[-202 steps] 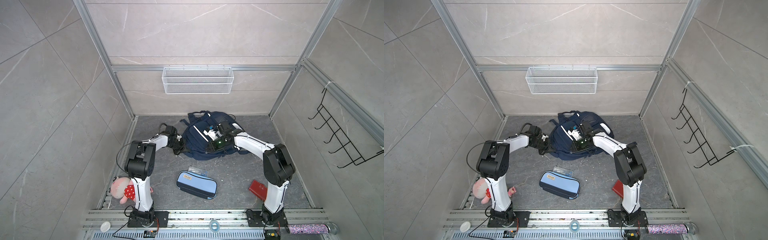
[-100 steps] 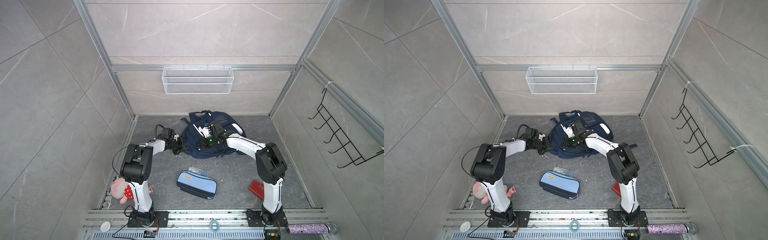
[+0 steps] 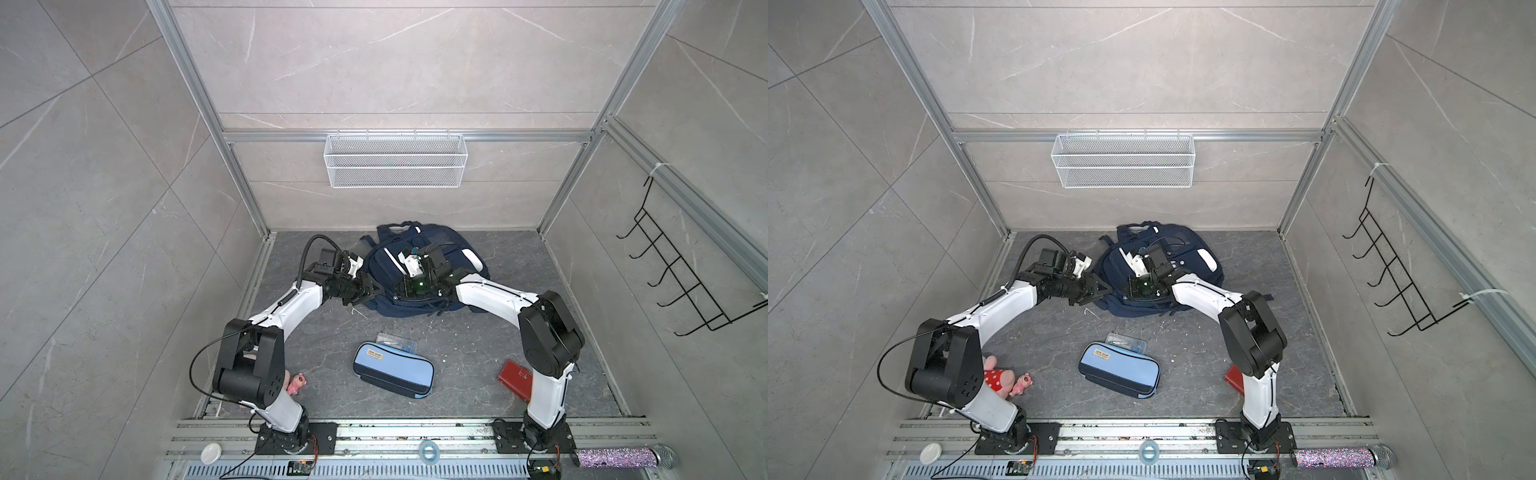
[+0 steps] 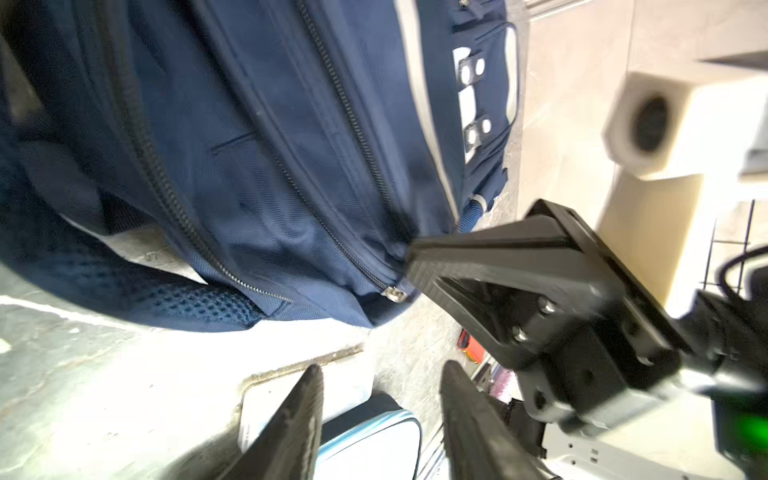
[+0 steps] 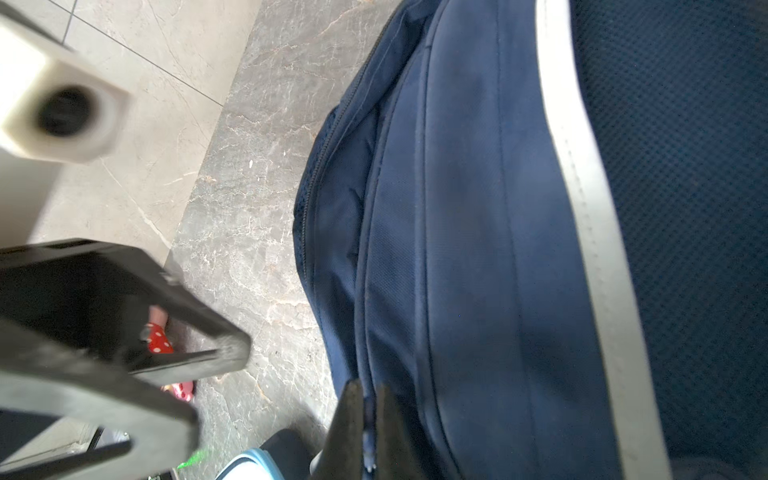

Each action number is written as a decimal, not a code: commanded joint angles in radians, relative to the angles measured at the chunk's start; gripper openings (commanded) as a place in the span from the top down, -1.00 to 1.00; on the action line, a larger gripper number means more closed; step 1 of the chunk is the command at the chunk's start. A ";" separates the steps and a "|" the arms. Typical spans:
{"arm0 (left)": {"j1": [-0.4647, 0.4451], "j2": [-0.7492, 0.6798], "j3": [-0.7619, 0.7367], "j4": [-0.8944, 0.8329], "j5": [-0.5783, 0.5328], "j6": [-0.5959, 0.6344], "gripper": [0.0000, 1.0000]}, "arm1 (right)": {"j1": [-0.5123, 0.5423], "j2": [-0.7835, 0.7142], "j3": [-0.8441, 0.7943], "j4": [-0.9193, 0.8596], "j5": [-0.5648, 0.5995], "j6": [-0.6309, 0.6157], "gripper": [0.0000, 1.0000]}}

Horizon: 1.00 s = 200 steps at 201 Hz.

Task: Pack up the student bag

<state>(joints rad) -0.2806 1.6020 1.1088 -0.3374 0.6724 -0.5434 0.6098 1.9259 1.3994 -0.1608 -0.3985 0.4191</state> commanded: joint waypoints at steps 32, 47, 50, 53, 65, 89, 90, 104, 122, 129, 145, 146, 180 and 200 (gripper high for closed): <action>0.006 -0.042 -0.030 -0.053 -0.029 0.064 0.28 | 0.010 -0.017 0.024 -0.005 0.006 0.016 0.04; 0.003 -0.036 -0.007 -0.076 -0.041 0.086 0.26 | 0.009 -0.049 0.012 -0.032 0.021 0.003 -0.15; 0.001 -0.035 -0.001 -0.080 -0.046 0.091 0.25 | 0.008 -0.060 0.007 -0.037 0.028 0.002 -0.18; 0.000 -0.033 0.005 -0.087 -0.053 0.096 0.23 | 0.007 -0.069 0.003 -0.041 0.032 0.000 -0.20; -0.011 -0.023 0.036 -0.116 -0.092 0.124 0.16 | -0.006 -0.116 -0.018 -0.052 0.039 0.000 -0.25; -0.077 0.028 0.138 -0.213 -0.201 0.187 0.10 | -0.056 -0.181 -0.029 -0.170 0.114 -0.003 -0.31; -0.080 0.031 0.144 -0.216 -0.206 0.189 0.10 | -0.059 -0.183 -0.028 -0.178 0.119 -0.003 -0.31; -0.124 0.087 0.224 -0.274 -0.244 0.202 0.10 | -0.118 -0.203 -0.041 -0.261 0.176 0.030 -0.33; -0.173 0.151 0.315 -0.312 -0.263 0.189 0.09 | -0.230 -0.239 -0.108 -0.301 0.147 0.117 -0.40; -0.185 0.170 0.343 -0.321 -0.265 0.182 0.08 | -0.261 -0.257 -0.138 -0.298 0.132 0.136 -0.42; -0.227 0.215 0.407 -0.368 -0.299 0.185 0.07 | -0.282 -0.268 -0.147 -0.316 0.129 0.117 -0.53; -0.229 0.219 0.412 -0.374 -0.302 0.185 0.07 | -0.283 -0.267 -0.144 -0.321 0.129 0.113 -0.53; -0.346 0.353 0.598 -0.571 -0.530 0.251 0.00 | -0.283 -0.193 -0.076 -0.416 0.110 0.055 -0.54; -0.387 0.404 0.668 -0.663 -0.658 0.258 -0.01 | -0.284 -0.180 -0.067 -0.423 0.103 0.049 -0.55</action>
<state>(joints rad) -0.6201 1.9617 1.6936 -0.8085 0.2150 -0.3367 0.3233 1.7187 1.2964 -0.5182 -0.2787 0.4965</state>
